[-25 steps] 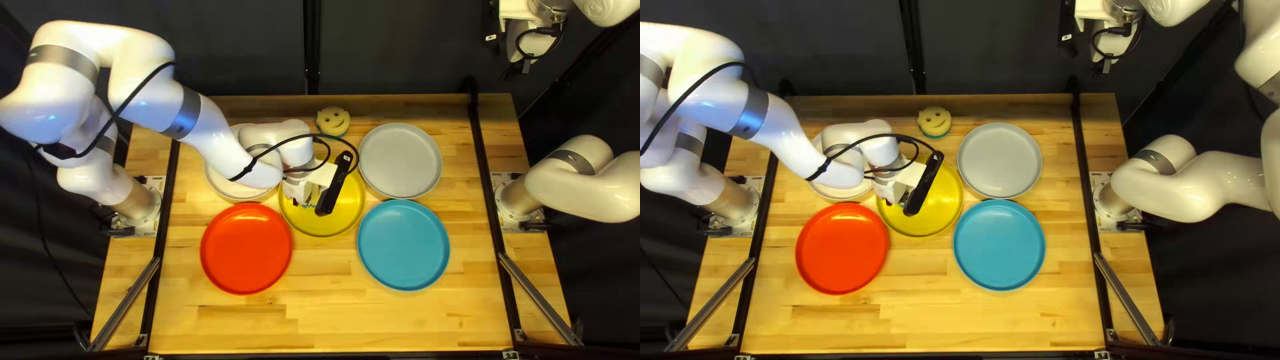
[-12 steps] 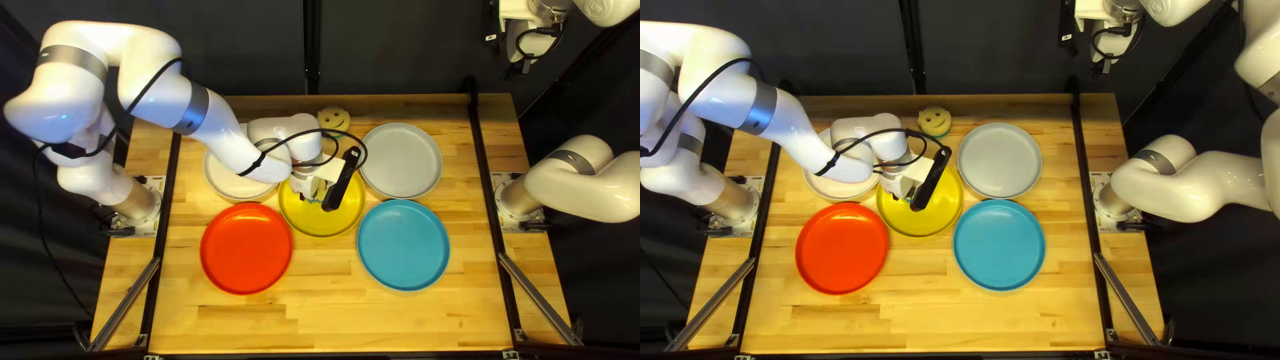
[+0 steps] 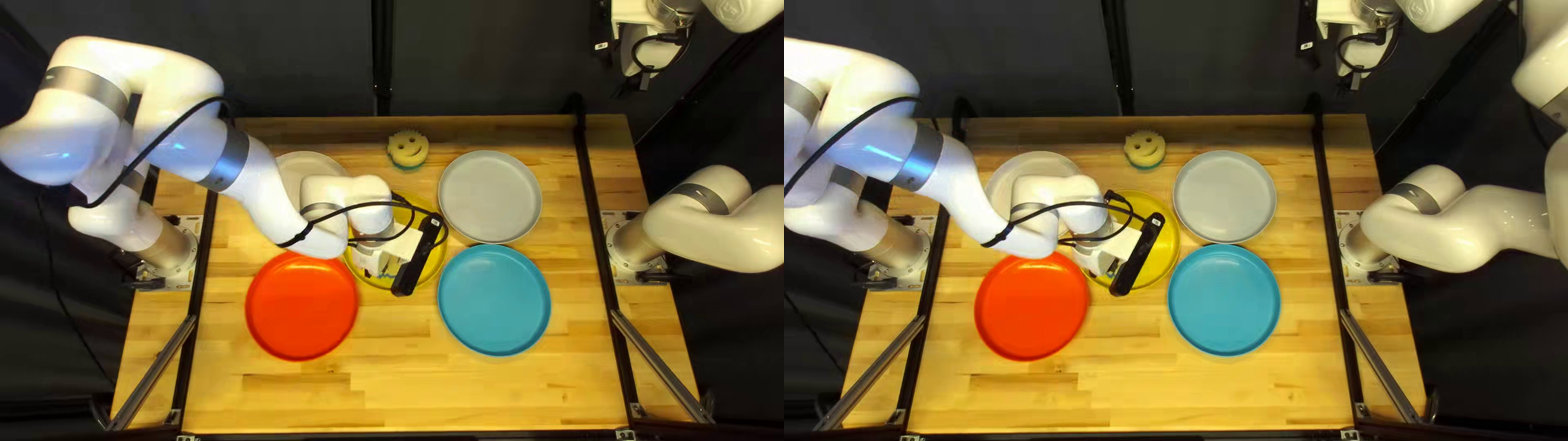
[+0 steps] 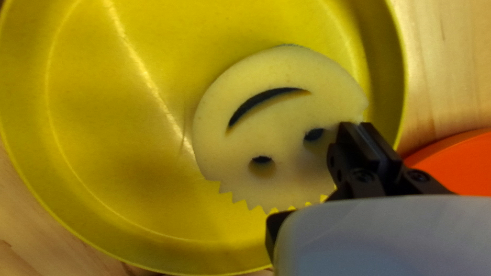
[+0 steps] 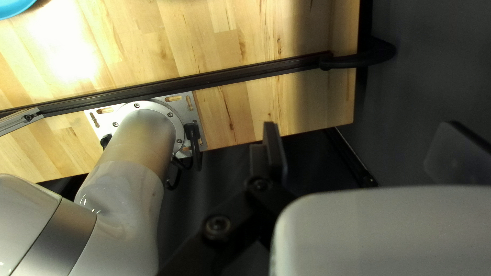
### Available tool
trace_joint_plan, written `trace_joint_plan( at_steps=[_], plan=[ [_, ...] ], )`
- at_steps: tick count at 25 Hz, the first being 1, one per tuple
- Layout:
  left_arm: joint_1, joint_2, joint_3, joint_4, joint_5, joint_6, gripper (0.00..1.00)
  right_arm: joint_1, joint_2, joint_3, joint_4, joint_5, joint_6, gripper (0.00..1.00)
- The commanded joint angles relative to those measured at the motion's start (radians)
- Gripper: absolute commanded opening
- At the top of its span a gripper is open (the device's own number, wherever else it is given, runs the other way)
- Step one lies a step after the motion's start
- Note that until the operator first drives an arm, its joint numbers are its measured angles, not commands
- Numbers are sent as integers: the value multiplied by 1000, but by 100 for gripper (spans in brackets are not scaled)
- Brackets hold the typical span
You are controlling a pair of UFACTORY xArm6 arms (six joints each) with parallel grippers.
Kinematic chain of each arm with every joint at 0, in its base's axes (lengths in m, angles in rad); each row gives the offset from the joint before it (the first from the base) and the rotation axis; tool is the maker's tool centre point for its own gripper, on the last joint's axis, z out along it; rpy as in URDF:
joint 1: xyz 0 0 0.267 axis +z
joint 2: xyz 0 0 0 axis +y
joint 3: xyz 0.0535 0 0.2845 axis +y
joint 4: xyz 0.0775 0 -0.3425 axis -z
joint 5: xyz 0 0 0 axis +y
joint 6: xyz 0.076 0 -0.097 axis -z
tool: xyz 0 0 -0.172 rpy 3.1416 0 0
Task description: Pick up sponge and scrub the plate
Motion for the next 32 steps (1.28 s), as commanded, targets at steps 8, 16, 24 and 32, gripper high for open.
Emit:
trace_joint_plan(
  at_steps=[8,16,24,32],
  plan=[
    [107,61,-94,4,35,108,0,0,0,0,0,0,0,100],
    [163,134,-193,12,75,170,0,0,0,0,0,0,0,100],
    [129,133,-192,10,75,155,0,0,0,0,0,0,0,100],
    [44,91,-105,2,33,93,0,0,0,0,0,0,0,100]
  ],
)
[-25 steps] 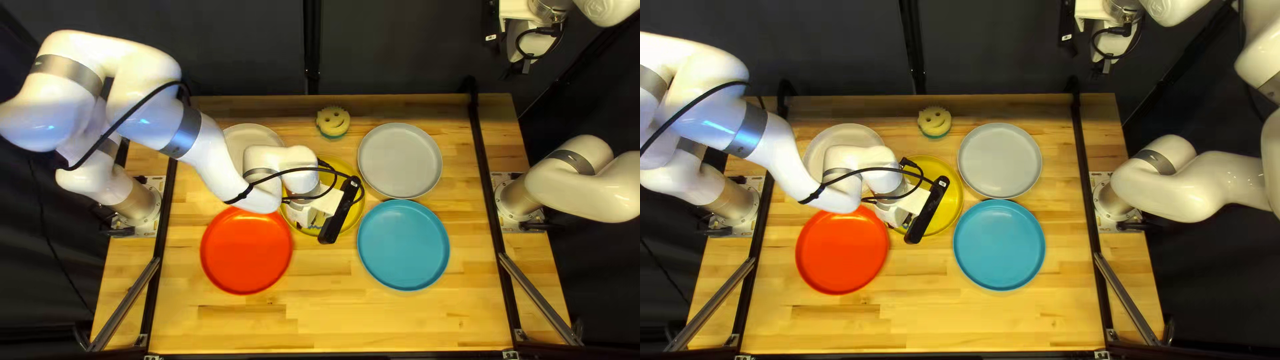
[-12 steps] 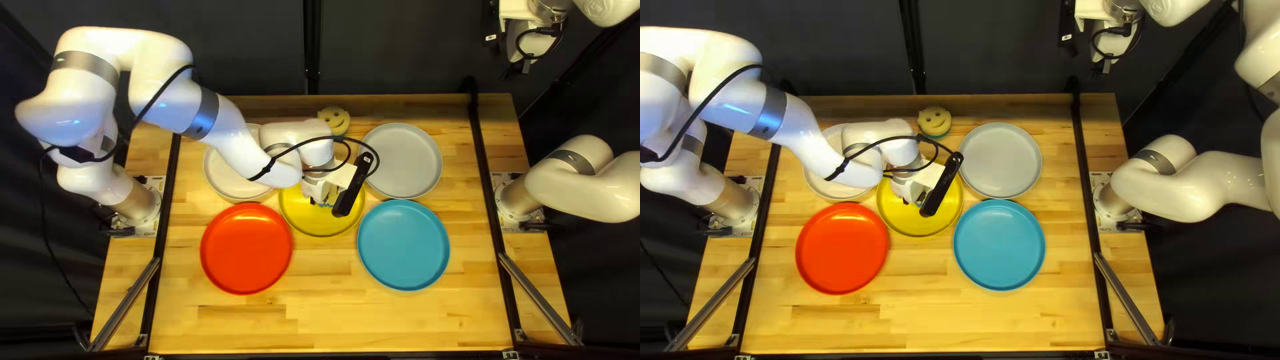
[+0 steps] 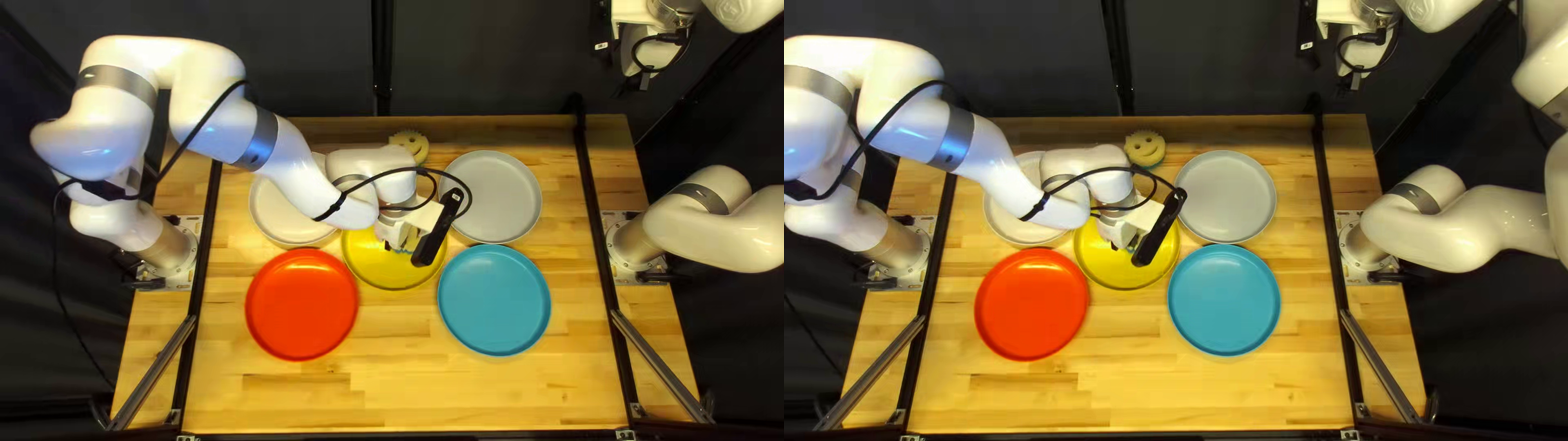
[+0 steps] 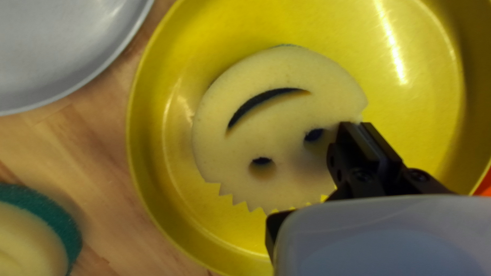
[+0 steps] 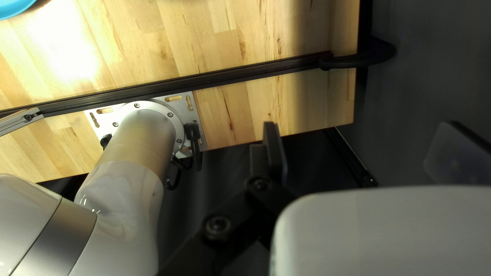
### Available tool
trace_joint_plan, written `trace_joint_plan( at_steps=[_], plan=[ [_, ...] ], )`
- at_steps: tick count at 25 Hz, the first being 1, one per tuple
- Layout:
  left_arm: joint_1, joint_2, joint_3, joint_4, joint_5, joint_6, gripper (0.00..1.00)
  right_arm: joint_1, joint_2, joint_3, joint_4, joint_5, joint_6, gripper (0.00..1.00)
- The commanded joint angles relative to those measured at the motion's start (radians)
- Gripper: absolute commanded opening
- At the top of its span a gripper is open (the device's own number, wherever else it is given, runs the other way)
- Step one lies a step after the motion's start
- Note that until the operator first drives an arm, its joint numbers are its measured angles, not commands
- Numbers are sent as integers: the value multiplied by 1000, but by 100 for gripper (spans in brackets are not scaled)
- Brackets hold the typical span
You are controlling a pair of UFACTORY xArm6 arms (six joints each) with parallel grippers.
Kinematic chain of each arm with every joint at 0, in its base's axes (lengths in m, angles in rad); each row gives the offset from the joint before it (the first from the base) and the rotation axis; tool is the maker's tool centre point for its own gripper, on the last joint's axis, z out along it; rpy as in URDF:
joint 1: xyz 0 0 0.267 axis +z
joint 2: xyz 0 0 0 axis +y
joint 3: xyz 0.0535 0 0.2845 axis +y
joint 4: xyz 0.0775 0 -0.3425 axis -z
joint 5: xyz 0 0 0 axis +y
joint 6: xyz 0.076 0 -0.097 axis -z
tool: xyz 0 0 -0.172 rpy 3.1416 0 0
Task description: Pick up sponge and scrub the plate
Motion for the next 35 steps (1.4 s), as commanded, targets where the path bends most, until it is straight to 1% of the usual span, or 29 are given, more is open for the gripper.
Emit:
trace_joint_plan(
  at_steps=[1,4,7,14,23,28,35],
  plan=[
    [-39,-28,54,-5,-25,-34,0,0,0,0,0,0,0,100],
    [-50,-50,91,-6,-34,-47,0,0,0,0,0,0,0,100],
    [-54,-53,97,-6,-33,-54,0,0,0,0,0,0,0,100],
    [-26,-29,34,12,-1,-40,0,0,0,0,0,0,0,100],
    [35,27,-48,13,22,22,0,0,0,0,0,0,0,100],
    [70,38,-62,11,30,50,0,0,0,0,0,0,0,100],
    [85,28,-51,16,36,47,0,0,0,0,0,0,0,100]
  ],
)
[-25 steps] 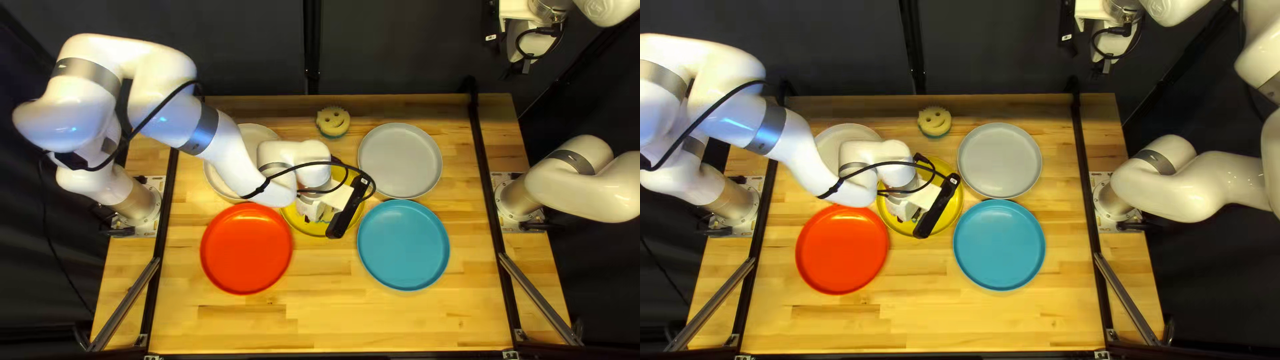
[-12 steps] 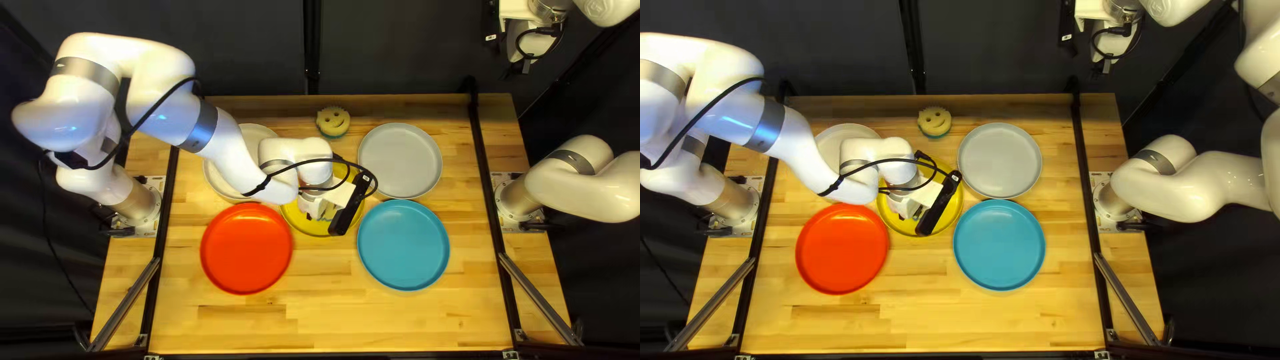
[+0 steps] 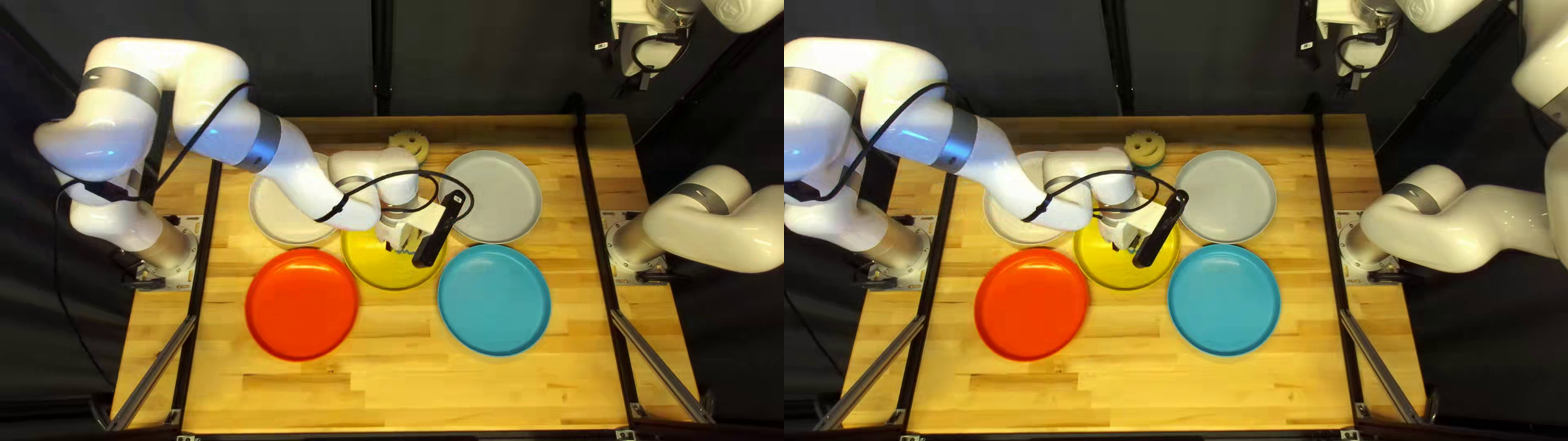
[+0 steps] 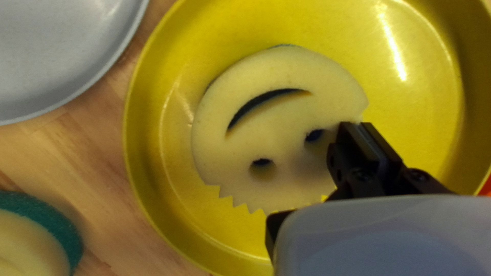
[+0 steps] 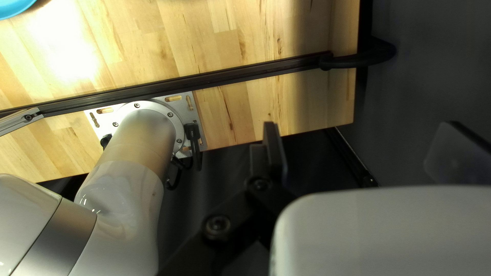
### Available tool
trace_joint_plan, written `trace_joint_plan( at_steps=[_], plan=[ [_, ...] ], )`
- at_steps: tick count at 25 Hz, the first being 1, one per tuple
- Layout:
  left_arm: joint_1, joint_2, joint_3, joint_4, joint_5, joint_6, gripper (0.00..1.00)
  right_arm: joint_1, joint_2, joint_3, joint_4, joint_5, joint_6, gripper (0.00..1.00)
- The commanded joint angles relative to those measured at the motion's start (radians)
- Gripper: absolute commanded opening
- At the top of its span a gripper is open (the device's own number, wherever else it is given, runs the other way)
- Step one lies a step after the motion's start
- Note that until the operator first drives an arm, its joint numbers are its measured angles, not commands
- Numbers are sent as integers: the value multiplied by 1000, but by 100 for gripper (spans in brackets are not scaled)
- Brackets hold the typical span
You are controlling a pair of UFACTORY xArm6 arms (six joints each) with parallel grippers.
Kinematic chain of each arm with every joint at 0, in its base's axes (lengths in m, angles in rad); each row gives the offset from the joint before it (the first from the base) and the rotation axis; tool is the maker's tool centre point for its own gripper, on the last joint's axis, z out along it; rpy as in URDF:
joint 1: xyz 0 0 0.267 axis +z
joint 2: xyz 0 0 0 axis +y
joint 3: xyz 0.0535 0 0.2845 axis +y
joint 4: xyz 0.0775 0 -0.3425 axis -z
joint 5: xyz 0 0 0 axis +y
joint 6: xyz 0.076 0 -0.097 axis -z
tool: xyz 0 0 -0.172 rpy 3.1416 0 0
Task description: Pick up sponge and scrub the plate
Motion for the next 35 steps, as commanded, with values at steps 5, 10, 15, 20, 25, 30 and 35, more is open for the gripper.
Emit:
trace_joint_plan(
  at_steps=[5,10,15,20,25,30,35],
  plan=[
    [-39,-11,7,7,-3,-43,0,0,0,0,0,0,0,100],
    [-84,-16,14,12,-12,-79,0,0,0,0,0,0,0,100],
    [-119,-40,70,7,-41,-103,0,0,0,0,0,0,0,100],
    [-127,-67,117,1,-53,-114,0,0,0,0,0,0,0,100],
    [-92,-75,112,9,-34,-97,0,0,0,0,0,0,0,100],
    [-36,-66,96,14,-18,-58,0,0,0,0,0,0,0,100],
    [16,-68,99,15,-3,-31,0,0,0,0,0,0,0,100]
  ],
)
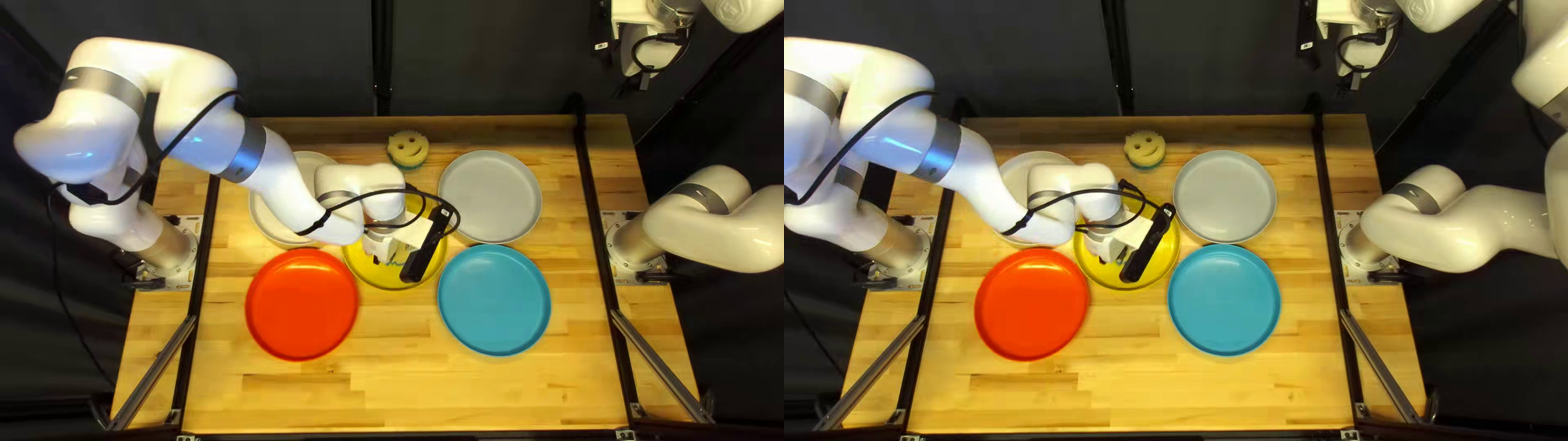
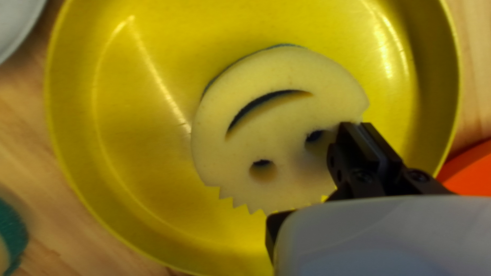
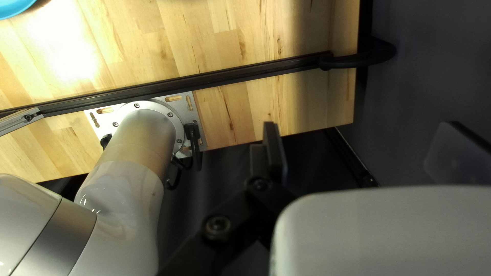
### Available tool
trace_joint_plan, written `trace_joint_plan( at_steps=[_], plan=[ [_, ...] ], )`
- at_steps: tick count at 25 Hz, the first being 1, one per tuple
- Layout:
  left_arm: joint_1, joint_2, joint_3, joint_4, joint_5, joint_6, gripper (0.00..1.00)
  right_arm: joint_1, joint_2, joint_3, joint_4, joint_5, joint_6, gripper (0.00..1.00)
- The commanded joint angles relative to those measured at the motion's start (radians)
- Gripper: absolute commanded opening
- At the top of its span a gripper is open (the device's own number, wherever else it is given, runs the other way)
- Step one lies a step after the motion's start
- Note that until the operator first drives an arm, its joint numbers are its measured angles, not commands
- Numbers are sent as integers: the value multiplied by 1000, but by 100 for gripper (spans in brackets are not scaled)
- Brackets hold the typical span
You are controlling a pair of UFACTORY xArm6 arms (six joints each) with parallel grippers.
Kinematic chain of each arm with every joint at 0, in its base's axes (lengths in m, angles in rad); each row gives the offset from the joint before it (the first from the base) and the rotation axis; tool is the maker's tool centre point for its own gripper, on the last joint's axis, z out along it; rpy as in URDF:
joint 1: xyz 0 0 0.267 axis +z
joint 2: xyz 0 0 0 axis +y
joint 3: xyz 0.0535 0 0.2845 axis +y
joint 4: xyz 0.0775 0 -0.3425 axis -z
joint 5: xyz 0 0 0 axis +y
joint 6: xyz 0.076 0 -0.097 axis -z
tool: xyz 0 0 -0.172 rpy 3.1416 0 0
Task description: Pick up sponge and scrub the plate
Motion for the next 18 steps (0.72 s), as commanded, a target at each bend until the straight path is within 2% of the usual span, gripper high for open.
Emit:
trace_joint_plan(
  at_steps=[1,6,10,18],
  plan=[
    [34,-5,5,-1,11,21,0,0,0,0,0,0,0,100],
    [41,-10,11,-3,11,20,0,0,0,0,0,0,0,100],
    [34,-38,56,-12,-6,13,0,0,0,0,0,0,0,100],
    [-93,-121,88,29,-25,-118,0,0,0,0,0,0,0,100]
  ],
)
